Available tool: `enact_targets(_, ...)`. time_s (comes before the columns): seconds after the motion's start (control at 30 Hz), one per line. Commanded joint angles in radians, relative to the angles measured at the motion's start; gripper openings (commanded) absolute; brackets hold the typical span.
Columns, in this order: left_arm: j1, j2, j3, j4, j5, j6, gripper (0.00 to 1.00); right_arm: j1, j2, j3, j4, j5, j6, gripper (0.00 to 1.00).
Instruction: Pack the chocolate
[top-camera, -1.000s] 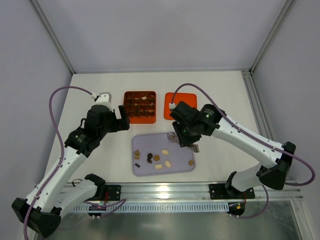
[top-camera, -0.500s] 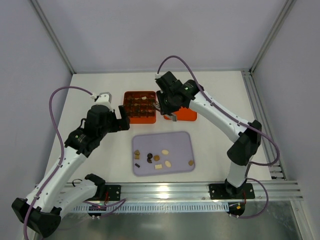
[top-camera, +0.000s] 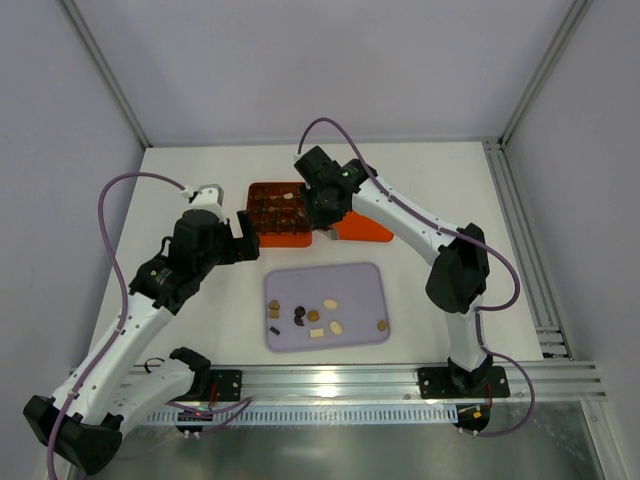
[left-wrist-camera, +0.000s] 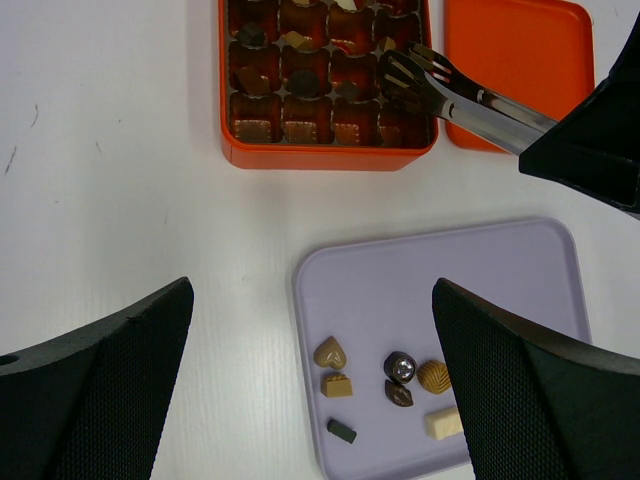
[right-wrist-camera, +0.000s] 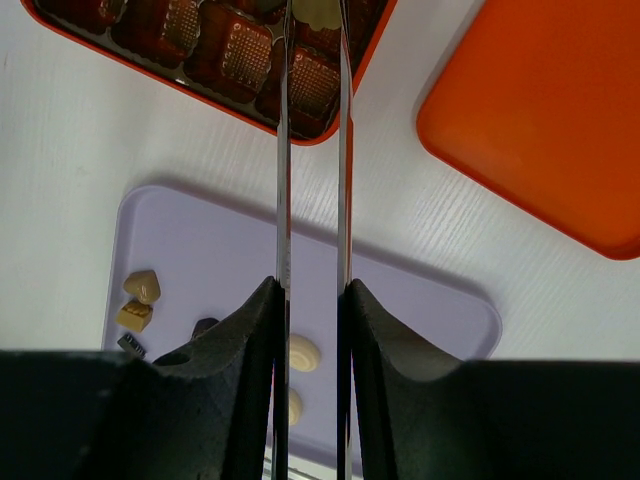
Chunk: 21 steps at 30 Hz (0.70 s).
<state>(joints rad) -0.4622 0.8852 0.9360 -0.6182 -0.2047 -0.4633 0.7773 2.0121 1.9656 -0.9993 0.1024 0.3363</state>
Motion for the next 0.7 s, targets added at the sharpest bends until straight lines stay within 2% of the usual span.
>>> enact_targets(0.0,0.007,-0.006,-0.005,0.035,0.002,0.003,1.00,-0.001,-0.012,0.050,0.033,0.010,-0.014,0.31)
enact_targets(0.67,0.007,-0.005,-0.003,0.035,0.004,0.003,1.00,-0.001,-0.019,0.036,0.031,0.016,-0.013,0.37)
